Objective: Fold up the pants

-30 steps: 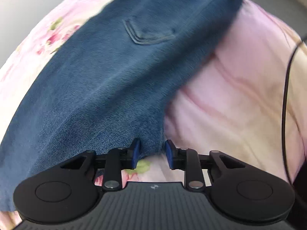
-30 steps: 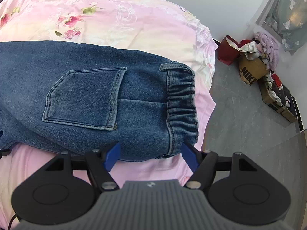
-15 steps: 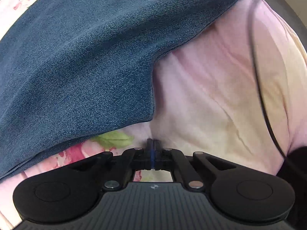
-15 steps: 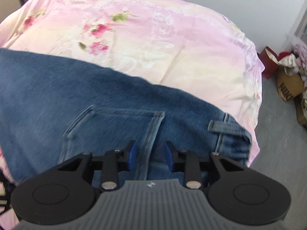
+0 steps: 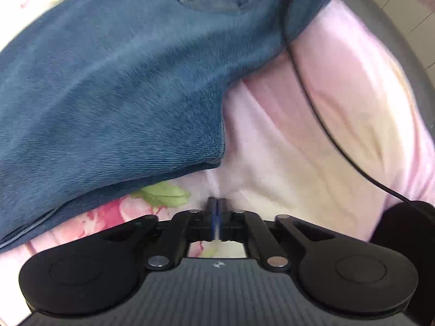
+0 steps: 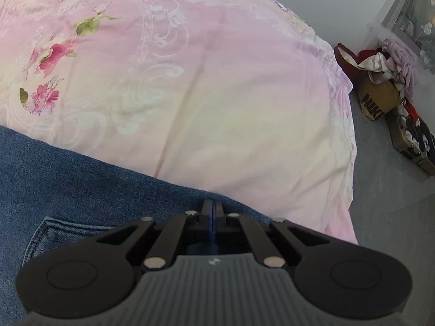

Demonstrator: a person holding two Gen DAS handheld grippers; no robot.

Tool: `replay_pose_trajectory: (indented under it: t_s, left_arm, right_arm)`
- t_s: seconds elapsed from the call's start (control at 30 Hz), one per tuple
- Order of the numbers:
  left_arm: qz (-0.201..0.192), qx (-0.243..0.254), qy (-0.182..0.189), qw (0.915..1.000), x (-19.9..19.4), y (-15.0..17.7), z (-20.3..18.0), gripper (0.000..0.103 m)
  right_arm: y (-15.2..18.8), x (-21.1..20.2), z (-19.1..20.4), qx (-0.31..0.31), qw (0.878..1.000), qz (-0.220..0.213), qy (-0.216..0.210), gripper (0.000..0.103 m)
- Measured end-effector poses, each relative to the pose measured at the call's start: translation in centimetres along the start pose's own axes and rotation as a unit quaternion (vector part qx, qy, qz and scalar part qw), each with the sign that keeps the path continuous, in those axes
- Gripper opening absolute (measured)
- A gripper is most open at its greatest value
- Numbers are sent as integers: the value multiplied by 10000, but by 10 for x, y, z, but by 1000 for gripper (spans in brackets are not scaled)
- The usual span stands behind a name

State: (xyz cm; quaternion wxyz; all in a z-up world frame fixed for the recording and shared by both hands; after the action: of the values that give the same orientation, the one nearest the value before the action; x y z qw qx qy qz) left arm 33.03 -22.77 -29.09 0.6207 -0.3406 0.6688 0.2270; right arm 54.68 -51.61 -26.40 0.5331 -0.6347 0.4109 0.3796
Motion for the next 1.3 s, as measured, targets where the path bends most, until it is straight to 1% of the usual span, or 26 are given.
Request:
replay_pose_trajectory:
  t_s: [0.03, 0.07, 0.1, 0.13, 0.17, 0.2, 0.23, 0.3, 0.33, 0.37, 0.4, 0.43, 0.5, 0.53, 0.57, 0.63, 0.7, 0.77, 0.83, 0.87, 0.9, 0.97, 1.0, 1.17, 1.23, 1.3]
  left_arm:
    - [-83, -33, 67, 9999, -9, 4, 2, 14]
    - [-217, -70, 168, 9996, -20, 8, 4, 15]
    - [-347, -104, 285, 9989, -31, 10, 7, 15]
    - [-437, -155, 345, 9983, -39, 11, 10, 15]
    - [-538, -235, 349, 9977, -48, 14, 18, 16]
    - [-631, -303, 307, 9971, -56, 17, 25, 18]
    - [-711, -361, 212, 9966, -65, 19, 28, 20]
    - [-884, -586, 1, 9944, -81, 19, 33, 26]
    - [-985, -753, -72, 9923, -89, 21, 38, 27]
    - [-1088, -948, -130, 9894, -96, 24, 46, 28]
    - [-1226, -1222, -202, 9847, -106, 23, 53, 29]
    - [-1355, -1460, -262, 9796, -112, 30, 67, 29]
    - [-1640, -2012, -425, 9648, -124, 46, 103, 36]
    - [-1779, -2276, -540, 9558, -130, 53, 128, 36]
    - [-1884, -2541, -677, 9462, -137, 64, 150, 37]
    - [-2066, -3071, -933, 9243, -148, 86, 191, 38]
    - [-2267, -3618, -1066, 8980, -160, 111, 227, 44]
    - [-2468, -4187, -1187, 8659, -167, 139, 265, 46]
    - [-2542, -4641, -1310, 8383, -172, 159, 295, 47]
    - [-2573, -4822, -1339, 8266, -172, 169, 306, 47]
    - [-2608, -4943, -1346, 8183, -174, 181, 319, 48]
    - [-2580, -5092, -1368, 8096, -175, 196, 337, 49]
    - [-2560, -5137, -1372, 8073, -174, 201, 345, 50]
    - [-2410, -5259, -1334, 8047, -161, 222, 373, 54]
    - [-2450, -5318, -1242, 8011, -156, 227, 380, 56]
    - [-2542, -5468, -1087, 7903, -150, 234, 391, 57]
  right_arm:
    - [1, -9, -1, 30, 10000, -79, -14, 0]
    - [3, -20, -1, 111, 9997, -170, -124, 1]
    - [7, -32, 0, 152, 9993, -252, -224, 13]
    - [10, -44, 2, 117, 9990, -323, -272, 20]
    - [16, -54, 6, 18, 9989, -346, -315, 33]
    - [24, -63, 10, -64, 9988, -337, -342, 37]
    - [34, -71, 13, -99, 9987, -337, -383, 37]
    - [53, -86, 16, 3, 9979, -338, -557, 41]
    - [64, -93, 16, 110, 9972, -357, -641, 43]
    - [75, -100, 16, 197, 9967, -372, -689, 49]
    - [85, -105, 18, 261, 9963, -390, -724, 53]
    - [96, -110, 21, 329, 9956, -405, -781, 54]
    - [114, -118, 33, 436, 9937, -431, -940, 58]
    - [121, -120, 41, 479, 9926, -432, -1028, 60]
    - [127, -122, 49, 513, 9916, -445, -1102, 64]
    - [134, -125, 67, 523, 9907, -531, -1142, 65]
    - [137, -125, 86, 452, 9911, -558, -1120, 65]
    - [137, -124, 104, 419, 9910, -567, -1136, 65]
    - [133, -125, 123, 313, 9912, -584, -1147, 65]
    - [130, -127, 132, 243, 9914, -624, -1128, 65]
    - [127, -130, 142, 154, 9913, -682, -1115, 65]
    - [119, -134, 165, -78, 9908, -758, -1118, 65]
    - [115, -136, 179, -222, 9902, -747, -1157, 65]
    - [93, -147, 251, -1118, 9827, -682, -1313, 65]
    - [84, -148, 278, -1428, 9789, -619, -1321, 65]
    - [75, -147, 303, -1684, 9755, -523, -1313, 65]
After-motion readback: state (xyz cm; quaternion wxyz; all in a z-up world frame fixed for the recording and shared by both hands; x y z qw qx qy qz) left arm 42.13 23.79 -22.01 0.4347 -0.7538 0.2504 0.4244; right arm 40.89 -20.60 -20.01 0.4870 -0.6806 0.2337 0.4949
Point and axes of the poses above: each gripper's, at about its wrist camera, not at the fingertips, and x roughly the way its jaws point, z to its left, y to its underside, the point moved 8 cm from there along x, roughly the way its jaws point, and after that the axes turned 5 degrees about z, right-handed, at the moved point
